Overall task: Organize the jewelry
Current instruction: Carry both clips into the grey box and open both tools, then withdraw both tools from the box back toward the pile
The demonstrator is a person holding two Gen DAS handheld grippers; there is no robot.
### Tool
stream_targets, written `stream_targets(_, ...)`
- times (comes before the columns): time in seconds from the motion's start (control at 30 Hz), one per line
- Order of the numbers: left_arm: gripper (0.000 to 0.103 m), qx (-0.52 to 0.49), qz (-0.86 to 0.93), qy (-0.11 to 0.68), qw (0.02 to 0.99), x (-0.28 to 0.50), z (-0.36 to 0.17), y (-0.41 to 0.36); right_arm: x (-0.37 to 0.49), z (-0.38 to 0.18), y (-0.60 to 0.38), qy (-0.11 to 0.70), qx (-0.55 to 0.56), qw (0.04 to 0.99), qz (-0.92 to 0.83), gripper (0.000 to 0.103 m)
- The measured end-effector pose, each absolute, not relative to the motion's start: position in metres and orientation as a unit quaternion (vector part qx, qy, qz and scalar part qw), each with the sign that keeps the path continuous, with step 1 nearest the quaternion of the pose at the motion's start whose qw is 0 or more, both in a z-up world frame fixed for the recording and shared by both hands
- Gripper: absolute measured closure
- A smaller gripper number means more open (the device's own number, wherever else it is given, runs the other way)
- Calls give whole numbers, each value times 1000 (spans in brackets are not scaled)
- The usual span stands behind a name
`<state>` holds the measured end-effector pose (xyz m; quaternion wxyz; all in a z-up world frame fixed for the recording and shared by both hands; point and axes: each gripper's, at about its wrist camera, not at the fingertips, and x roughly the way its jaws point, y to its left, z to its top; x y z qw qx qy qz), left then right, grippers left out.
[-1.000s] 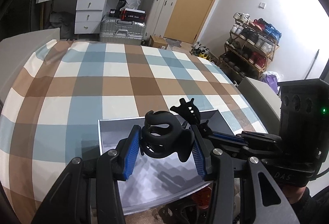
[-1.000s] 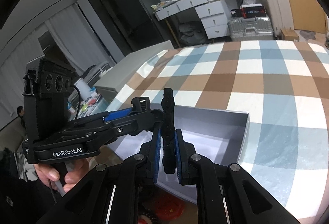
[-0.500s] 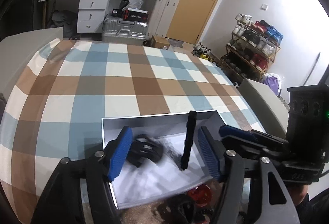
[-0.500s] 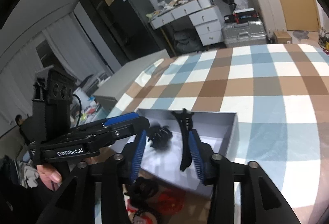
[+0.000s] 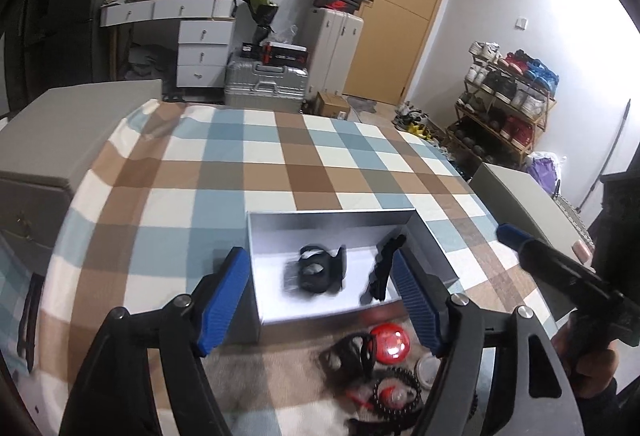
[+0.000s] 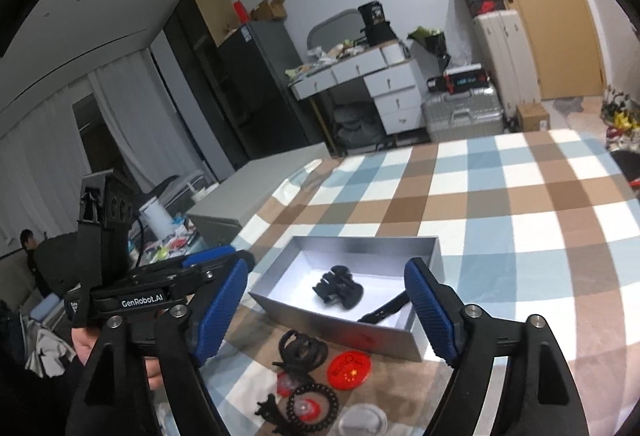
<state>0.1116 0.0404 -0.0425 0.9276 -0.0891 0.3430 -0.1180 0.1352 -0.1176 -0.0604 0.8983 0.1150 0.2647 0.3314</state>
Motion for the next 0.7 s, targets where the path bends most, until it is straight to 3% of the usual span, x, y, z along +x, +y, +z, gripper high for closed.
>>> stream_targets(0.13,25,-96,-106,334,932,100,-43,41,114,-56,-122,250,102,912,310,10)
stream_targets(0.27,24,-87,-105,331,934,89,-47,36,94,-56,-126,241,89,921,294,0)
stream_targets(0.7,18,-61,-94,338,934,45,-66,28,44,-82,-126,268,39,930,249,0)
